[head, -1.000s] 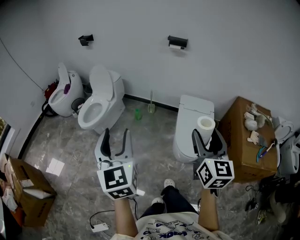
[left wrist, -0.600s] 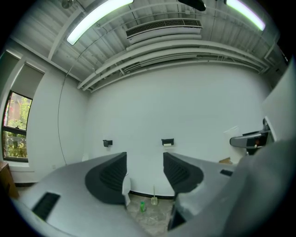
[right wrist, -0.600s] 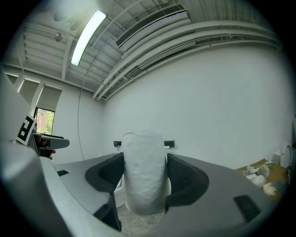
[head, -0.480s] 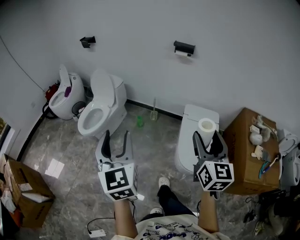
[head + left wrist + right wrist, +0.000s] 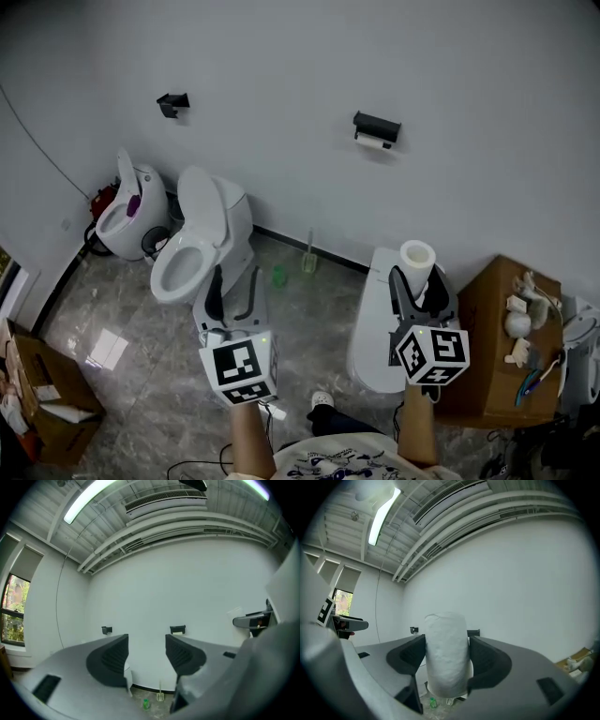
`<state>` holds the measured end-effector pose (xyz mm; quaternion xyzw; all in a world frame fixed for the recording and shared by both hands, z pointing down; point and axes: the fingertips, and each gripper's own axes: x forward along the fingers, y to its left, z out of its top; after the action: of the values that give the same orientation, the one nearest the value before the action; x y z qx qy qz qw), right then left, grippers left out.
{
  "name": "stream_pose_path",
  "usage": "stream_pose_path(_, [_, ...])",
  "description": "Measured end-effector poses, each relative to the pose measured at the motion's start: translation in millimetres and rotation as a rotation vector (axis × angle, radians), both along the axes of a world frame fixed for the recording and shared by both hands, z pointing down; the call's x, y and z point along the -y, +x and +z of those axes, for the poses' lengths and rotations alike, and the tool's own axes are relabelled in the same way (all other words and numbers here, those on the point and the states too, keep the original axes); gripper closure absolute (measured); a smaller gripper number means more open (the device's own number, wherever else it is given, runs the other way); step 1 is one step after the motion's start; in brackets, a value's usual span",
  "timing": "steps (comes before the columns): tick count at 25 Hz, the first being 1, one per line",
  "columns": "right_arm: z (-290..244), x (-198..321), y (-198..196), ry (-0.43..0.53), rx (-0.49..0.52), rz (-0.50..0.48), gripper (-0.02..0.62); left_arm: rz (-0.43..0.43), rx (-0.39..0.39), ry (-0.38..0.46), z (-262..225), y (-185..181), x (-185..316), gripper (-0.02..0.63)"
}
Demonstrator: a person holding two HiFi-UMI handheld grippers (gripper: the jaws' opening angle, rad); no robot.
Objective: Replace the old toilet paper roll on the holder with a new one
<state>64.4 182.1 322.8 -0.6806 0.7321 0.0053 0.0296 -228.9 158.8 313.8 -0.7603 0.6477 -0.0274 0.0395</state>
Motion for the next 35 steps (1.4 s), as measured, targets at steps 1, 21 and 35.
stream_pose_path(1, [-1.1,11.6,5.1,0.003,-0.001,-0.003,0.299,-0.003,-0.001,0.003,-1.3,5.1,10.7,0.376])
stream_pose_path(21, [14.8,163.1,50.0,-0.023,0.000,0.035,0.299,0.041,0.032,-0.007,7.6,53.5,173.0,0.376])
stream_pose_path(35, [5.5,320.0,70.5,-0.007,0.011,0.220,0.299,0.218,0.051,0.007,0.1,83.7,379.1,0.376])
